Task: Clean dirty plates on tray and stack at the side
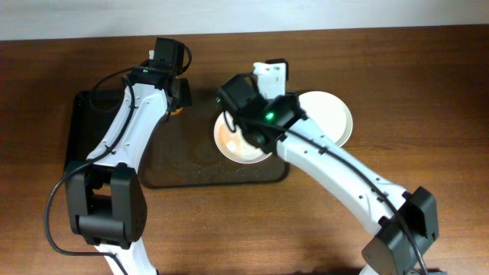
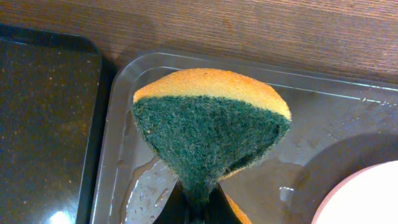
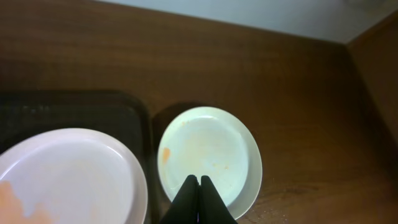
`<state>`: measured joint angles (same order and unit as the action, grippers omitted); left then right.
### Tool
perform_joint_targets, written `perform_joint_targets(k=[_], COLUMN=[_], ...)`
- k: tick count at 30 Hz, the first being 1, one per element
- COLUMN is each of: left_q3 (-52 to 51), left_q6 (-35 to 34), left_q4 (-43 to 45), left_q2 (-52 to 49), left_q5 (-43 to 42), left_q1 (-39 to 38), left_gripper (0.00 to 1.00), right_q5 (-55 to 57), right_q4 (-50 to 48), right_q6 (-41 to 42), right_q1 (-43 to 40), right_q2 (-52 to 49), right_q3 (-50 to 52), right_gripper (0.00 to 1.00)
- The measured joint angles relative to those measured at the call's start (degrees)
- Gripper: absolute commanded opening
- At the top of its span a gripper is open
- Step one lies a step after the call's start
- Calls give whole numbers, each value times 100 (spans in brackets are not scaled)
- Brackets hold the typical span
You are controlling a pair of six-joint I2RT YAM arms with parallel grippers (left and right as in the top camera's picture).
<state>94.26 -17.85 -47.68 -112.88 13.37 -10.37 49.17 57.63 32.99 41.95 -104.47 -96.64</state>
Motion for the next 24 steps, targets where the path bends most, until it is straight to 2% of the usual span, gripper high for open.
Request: perform_joint_targets(k=[1,3,4,5,8,11,14,15,17,24], left_q3=[0,0,0,0,0,0,0,0,0,0], left_q6=[-2,0,-2,0,0,0,0,0,0,0], left_q4=[9,9,11,9,15,15,17,33,31,-33], left_q2=[0,0,0,0,0,0,0,0,0,0], left_q5=[-2,-9,-9,-11,-11,-11,7,11,13,11], left_q1=[0,0,0,0,0,0,17,35,55,55], left_gripper=[0,0,0,0,1,0,1,1,1,1], right_q5=[-68,-706,-1388,-2000,-3545,-4378,-4828,-4900,-5056,-5156], right_q4=[-13,-35,-42,-39,-37,-37,-35,-37,-42,-155], right_q6=[24,111,201,219,297,304,304,302,299,304], right_q1=[61,-79,-374,-710,-1569,-1821,-1770,-1740,-1633,-1541], right_q2=[0,-4,-13,-44,-365,-922,-1266,-1309,-1346,-1543], right_q3=[0,0,0,0,0,2,7,7,7,7], right_gripper=[4,15,23,27,28,32,35,43,50,52])
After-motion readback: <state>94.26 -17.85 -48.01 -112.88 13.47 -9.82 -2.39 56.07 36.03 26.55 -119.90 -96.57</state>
